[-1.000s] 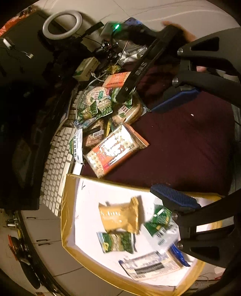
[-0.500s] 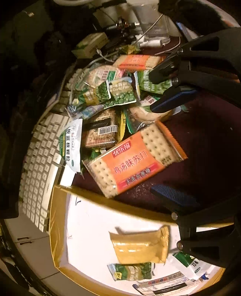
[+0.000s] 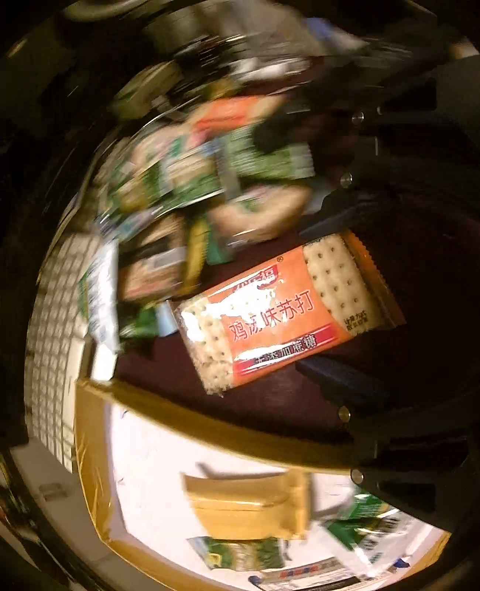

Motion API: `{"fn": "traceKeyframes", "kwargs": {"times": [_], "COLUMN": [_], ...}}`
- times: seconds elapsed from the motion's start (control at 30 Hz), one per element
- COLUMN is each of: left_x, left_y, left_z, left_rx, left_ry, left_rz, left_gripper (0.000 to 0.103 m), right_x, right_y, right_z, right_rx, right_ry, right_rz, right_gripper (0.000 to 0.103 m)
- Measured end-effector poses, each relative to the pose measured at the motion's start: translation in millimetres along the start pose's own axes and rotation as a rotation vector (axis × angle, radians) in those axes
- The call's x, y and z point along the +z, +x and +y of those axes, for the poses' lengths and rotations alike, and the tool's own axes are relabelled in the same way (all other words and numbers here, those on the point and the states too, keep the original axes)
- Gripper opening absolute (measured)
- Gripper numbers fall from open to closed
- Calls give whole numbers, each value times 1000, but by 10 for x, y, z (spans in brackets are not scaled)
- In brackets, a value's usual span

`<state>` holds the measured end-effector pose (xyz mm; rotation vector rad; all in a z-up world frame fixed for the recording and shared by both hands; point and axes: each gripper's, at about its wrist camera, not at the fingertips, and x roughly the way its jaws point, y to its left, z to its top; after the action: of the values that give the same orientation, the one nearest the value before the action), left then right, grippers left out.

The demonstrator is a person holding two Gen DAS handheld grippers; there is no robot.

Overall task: Organize snacks
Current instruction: 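Grasp the orange-red cracker pack with the left gripper, then drop the cracker pack in the box while the right drops the pea bag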

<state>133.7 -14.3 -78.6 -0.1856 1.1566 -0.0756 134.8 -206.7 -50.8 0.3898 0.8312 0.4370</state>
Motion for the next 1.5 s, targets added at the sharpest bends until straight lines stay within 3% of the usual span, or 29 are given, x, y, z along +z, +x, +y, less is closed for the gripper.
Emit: {"fn": "traceKeyframes", "kwargs": {"times": [0.17,0.27,0.47,0.57,0.77,0.97,1.3,1.5], "left_x": [-346,-362,-199,-201,-310,-366,-372,-353], "left_y": [-106,-141,-11,-33,-334,-852,-1394,-1447], "left_z": [-38,-14,-57,-55,51,302,1124,1734], "left_rx": [2,24,101,94,-80,-180,-180,-122], "left_ry": [159,153,143,133,84,6,-175,-280], "left_rz": [23,4,-6,-29,-126,-247,-378,-394], "left_gripper": [67,72,72,62,60,60,60,60], "right_x": [-3,-13,-12,-12,-18,-35,-36,65], "right_y": [38,35,34,31,-14,-38,-179,-1], "right_z": [33,49,28,42,136,224,420,888], "right_rx": [-5,-12,-18,-17,13,2,51,134], "right_ry": [-14,-30,-28,-41,-95,-136,-169,-214], "right_rz": [8,3,-3,-8,-39,-70,-141,-67], "right_gripper": [19,19,20,19,17,16,16,16]}}
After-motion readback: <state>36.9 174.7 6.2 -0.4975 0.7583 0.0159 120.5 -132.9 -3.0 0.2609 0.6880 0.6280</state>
